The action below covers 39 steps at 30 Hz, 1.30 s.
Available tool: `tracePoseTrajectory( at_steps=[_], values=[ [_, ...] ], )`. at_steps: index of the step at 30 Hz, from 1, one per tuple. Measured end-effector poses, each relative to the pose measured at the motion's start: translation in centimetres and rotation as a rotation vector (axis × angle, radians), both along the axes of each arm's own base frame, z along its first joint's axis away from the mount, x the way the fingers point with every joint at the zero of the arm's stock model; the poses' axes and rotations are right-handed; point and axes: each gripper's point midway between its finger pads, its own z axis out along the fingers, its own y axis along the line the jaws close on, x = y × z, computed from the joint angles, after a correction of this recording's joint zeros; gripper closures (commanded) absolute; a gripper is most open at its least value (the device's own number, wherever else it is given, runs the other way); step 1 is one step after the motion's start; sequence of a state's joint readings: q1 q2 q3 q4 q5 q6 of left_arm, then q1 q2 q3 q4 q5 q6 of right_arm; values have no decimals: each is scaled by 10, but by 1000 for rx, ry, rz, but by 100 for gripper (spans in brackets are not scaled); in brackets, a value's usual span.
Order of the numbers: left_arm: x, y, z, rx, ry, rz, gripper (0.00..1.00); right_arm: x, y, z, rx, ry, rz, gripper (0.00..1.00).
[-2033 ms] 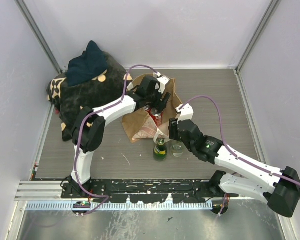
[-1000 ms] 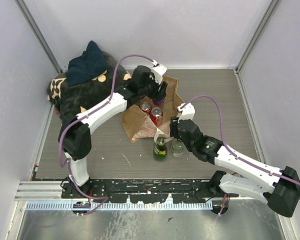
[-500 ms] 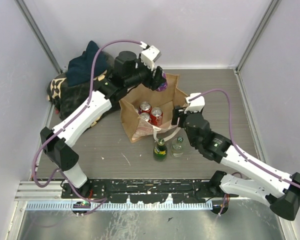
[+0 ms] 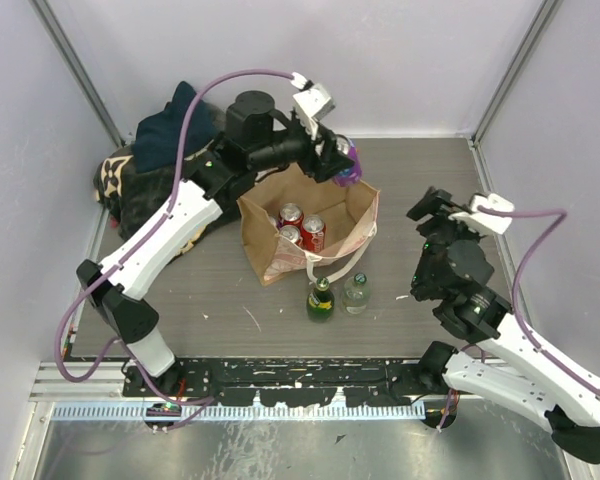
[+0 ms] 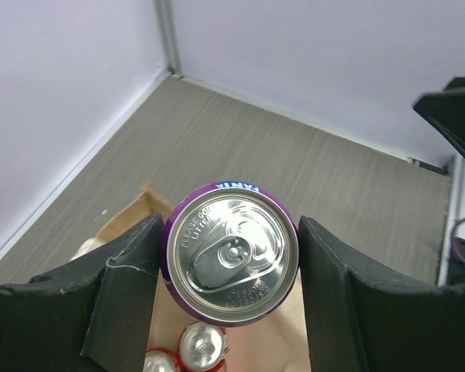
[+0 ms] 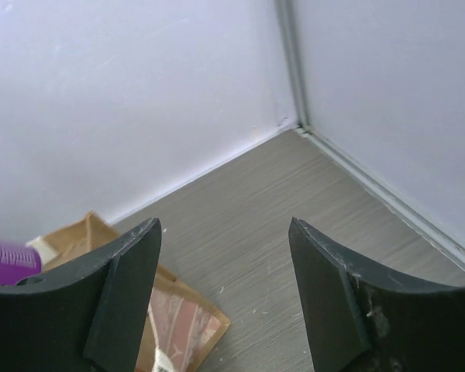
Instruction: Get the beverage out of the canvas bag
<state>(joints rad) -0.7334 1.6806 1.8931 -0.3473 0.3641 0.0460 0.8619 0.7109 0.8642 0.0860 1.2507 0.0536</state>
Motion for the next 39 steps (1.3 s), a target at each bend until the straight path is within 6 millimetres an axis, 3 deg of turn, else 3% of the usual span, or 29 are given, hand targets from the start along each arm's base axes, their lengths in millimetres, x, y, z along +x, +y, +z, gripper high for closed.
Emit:
tracePoseTrajectory(
  at_steps=[4,7,11,18,23,30,39],
  values=[
    [-24,-33,-2,4,-15,-118,100,-15,-28,2,77,-26,-127,28],
    [-41,-55,-16,15,1,-207,100,-20,-35,3,113,-35,-163,28],
    [-52,-77,-37,33,30,-277,100,-17,-31,6,102,-31,-157,28],
    [-63,-116,-74,74,71,-341,100,-7,-16,29,40,-28,-92,27],
    [-89,-145,-93,101,87,-410,100,-12,-21,34,31,-38,-72,27],
    [-117,-155,-128,166,134,-455,100,-33,-46,53,100,-103,-74,27],
    [-102,-152,-194,280,200,-387,100,-62,-76,112,208,-233,-28,27]
  ],
)
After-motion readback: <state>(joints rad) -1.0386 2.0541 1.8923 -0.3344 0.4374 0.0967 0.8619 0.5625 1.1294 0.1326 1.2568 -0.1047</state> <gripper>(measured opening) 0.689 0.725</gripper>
